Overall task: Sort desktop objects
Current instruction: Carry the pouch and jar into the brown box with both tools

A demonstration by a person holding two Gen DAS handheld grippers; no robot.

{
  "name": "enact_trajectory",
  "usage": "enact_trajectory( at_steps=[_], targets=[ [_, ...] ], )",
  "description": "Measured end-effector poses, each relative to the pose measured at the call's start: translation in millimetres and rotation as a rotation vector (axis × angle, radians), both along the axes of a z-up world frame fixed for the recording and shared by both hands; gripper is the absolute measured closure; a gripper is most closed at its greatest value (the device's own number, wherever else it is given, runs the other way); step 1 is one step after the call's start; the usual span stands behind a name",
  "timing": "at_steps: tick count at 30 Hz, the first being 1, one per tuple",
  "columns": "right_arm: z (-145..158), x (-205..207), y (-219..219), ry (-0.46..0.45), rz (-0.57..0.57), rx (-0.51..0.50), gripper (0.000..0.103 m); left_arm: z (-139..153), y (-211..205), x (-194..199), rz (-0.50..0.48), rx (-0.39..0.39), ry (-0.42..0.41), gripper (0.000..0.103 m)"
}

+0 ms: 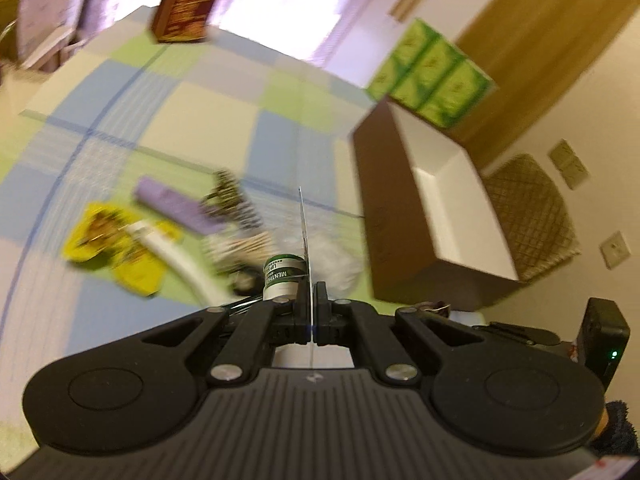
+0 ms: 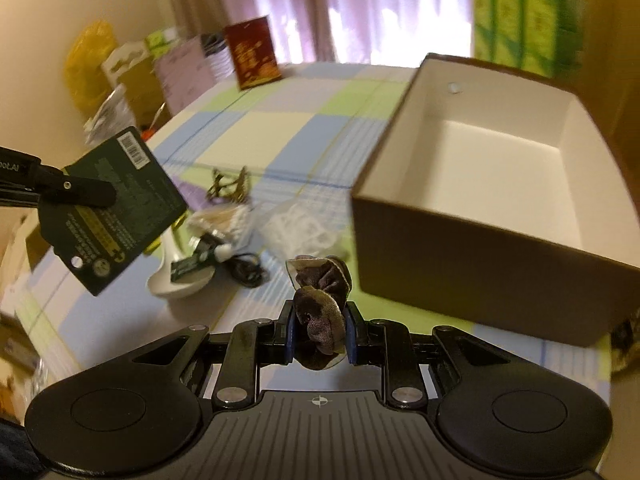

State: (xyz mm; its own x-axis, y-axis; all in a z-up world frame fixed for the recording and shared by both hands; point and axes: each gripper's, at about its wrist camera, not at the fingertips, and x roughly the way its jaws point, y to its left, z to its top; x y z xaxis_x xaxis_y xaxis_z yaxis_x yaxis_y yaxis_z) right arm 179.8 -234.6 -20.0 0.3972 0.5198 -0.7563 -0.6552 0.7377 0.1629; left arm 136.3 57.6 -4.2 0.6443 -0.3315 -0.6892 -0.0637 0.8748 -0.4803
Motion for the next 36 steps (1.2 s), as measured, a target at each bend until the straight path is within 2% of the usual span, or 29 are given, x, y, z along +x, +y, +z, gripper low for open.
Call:
enact_trajectory(
  at_steps=[9,18,27,36],
  targets=[
    [39,28,-40,-0.06,-0.107,0.082,0.082,27,-53,44,-0.133,-0.035,-0.095,0.103],
    [61,63,-62,-0.124,-0.173,0.093,0.082,44,-103,95,-0.219,-0.057,-0.16,0.103],
    [55,99,-79,-0.123,-0.198,0.048,0.082,35,-152,138,-0.281,-0.067,-0.16,0.103],
    [35,119,-89,-0.07,-0.205,0.013,0.082,11,-181,169,-0.295,-0.056,-0.103,0.103]
  ],
)
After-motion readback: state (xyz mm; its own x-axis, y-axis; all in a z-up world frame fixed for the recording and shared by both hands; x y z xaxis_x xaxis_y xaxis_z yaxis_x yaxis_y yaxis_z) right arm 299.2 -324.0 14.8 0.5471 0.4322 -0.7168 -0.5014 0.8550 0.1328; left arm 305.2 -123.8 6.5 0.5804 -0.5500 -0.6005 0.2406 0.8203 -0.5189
